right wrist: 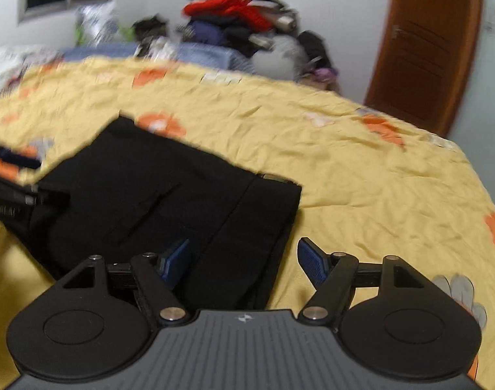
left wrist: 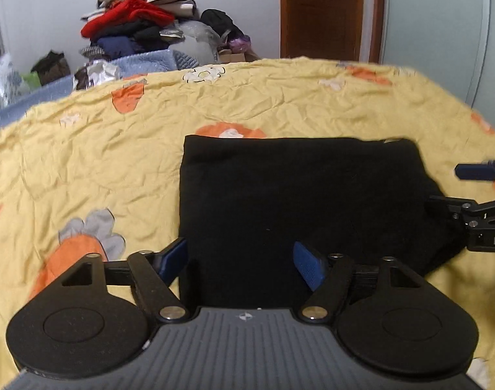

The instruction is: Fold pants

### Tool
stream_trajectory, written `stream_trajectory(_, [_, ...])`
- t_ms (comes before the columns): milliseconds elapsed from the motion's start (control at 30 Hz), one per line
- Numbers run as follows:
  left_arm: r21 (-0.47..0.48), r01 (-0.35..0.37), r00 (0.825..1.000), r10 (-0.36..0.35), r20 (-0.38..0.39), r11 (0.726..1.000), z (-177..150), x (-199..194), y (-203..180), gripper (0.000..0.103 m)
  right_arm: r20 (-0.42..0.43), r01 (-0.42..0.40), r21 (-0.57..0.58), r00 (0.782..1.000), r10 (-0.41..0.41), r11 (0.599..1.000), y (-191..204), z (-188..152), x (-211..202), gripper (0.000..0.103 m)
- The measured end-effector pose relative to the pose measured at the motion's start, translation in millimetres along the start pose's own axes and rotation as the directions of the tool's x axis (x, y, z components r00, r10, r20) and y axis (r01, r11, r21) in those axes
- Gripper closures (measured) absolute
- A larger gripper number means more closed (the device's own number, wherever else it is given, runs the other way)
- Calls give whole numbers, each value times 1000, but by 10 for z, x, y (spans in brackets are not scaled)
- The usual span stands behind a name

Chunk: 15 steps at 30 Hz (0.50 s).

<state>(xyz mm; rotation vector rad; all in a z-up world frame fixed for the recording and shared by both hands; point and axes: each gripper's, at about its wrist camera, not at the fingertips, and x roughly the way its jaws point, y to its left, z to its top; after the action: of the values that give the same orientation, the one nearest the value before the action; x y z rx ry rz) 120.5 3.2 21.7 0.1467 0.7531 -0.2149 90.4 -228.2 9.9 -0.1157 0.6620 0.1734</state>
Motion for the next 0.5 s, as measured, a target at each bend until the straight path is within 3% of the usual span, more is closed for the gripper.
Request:
stream_trajectory(133, [15, -30, 999, 31, -31, 999, -78, 71, -97, 21, 67, -93, 2, 993, 93, 996, 216, 29, -124, 31])
stream_trajectory(267, [34, -34, 999, 35, -20, 999, -176, -29, -117, 21, -53, -98, -61, 994, 94, 993, 384, -105, 137, 31])
stream_trajectory(400, [15, -2, 1000, 2, -17, 1000, -205, -162, -32, 22, -73, -123, -78, 990, 117, 989, 331, -167, -16, 31])
stream_trajectory(500, [-35, 26, 1000, -26, -4, 999, -62, -112, 20, 21, -15, -136, -7, 991, 136, 991, 231, -38, -122, 30])
